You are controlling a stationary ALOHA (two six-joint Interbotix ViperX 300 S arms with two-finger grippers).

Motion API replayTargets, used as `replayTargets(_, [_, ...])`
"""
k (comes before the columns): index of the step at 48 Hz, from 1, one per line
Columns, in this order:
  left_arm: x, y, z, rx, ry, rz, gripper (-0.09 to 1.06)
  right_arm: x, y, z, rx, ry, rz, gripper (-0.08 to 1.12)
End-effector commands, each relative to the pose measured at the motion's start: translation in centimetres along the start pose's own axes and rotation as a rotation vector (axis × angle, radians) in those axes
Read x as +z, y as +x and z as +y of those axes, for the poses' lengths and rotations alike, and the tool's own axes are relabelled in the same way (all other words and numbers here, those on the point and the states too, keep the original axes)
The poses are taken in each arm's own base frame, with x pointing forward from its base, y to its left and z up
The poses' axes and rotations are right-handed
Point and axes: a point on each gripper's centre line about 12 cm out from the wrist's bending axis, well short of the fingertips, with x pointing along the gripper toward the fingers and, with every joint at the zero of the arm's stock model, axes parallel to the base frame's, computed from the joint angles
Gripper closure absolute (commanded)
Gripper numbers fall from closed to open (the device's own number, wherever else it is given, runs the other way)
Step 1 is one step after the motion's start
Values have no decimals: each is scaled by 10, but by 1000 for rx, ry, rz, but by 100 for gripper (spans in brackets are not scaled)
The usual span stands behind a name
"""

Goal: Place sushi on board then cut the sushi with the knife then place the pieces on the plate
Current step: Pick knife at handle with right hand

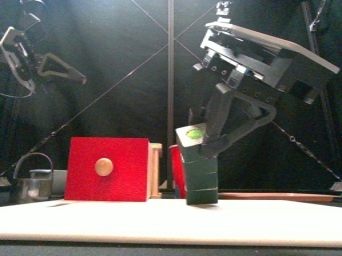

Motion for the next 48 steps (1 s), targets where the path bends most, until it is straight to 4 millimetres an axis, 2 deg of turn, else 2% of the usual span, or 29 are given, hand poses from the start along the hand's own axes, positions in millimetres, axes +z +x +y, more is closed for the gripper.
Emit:
replayTargets(1, [7,2,0,0,-3,-25,67,9,-14,-1,38,46,-21,35])
replayTargets(5, [7,2,0,2,-5,-25,67,14,-19,2,66,62,-31,30])
replayTargets(12, [8,2,1,6,-12,-26,67,26,-32,3,95,94,-59,11])
replayTargets(16, [9,2,1,9,-16,-28,67,30,-37,6,100,94,-73,4])
replayTargets(22, [9,3,2,14,-25,-28,67,33,-43,10,106,100,-69,4])
replayTargets(29, [9,3,3,20,-40,-27,67,31,-46,2,86,136,-28,4])
replayTargets(37, [9,2,2,18,-42,-28,67,26,-48,-28,89,489,0,4])
replayTargets(43, [9,2,2,17,-41,-28,67,19,-53,-37,133,631,36,4])
replayTargets(48, [8,2,2,15,-42,-26,67,12,-47,-48,220,767,158,4])
